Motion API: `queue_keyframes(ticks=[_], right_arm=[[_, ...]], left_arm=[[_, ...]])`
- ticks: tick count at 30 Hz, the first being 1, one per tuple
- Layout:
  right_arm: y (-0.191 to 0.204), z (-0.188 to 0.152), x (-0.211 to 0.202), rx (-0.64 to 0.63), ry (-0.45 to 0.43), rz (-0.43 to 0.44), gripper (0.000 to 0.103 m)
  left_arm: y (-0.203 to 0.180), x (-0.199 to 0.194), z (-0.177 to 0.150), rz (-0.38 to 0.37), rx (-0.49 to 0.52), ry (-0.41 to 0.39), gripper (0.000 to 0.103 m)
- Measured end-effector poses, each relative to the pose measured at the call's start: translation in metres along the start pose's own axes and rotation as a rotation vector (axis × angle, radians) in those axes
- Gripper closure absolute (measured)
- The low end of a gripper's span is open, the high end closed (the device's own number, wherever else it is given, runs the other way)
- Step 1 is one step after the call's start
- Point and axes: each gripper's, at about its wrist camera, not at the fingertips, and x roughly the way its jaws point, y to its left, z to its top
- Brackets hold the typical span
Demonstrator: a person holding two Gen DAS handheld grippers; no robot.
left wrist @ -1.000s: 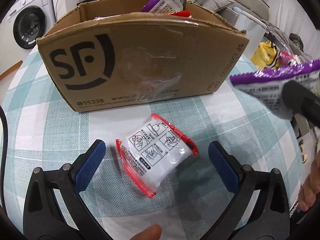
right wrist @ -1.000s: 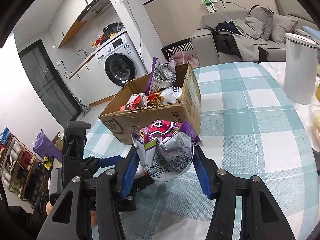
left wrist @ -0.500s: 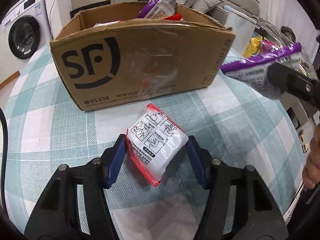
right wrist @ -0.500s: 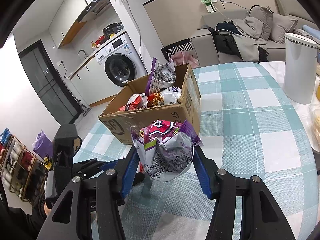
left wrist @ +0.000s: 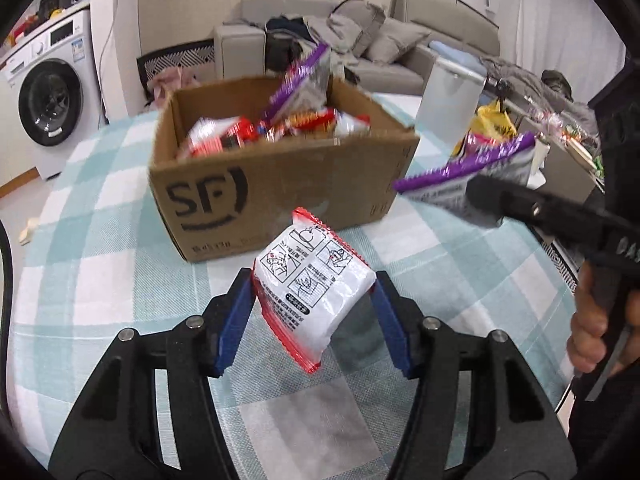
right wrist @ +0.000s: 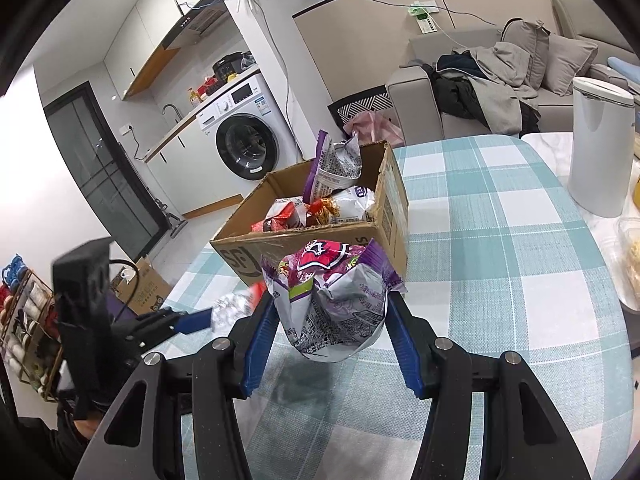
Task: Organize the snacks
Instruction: 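Carry both held packs over the box and lower them inside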
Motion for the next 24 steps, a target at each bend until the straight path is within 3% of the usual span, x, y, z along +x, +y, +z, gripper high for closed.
queue_keyframes(ticks=[10, 24], right_arm=[[0.012, 0.004, -0.009, -0.018, -0.025, 0.007, 0.048], [0.042, 0.035, -0.007, -0.058, -0.071, 0.008, 0.048]], left_arm=[[0.018, -0.045, 0.027, 0.025, -0.004, -0.098, 0.046], [0.034, -0.057, 0.06, 0.044, -0.019, -0.17, 0.046]])
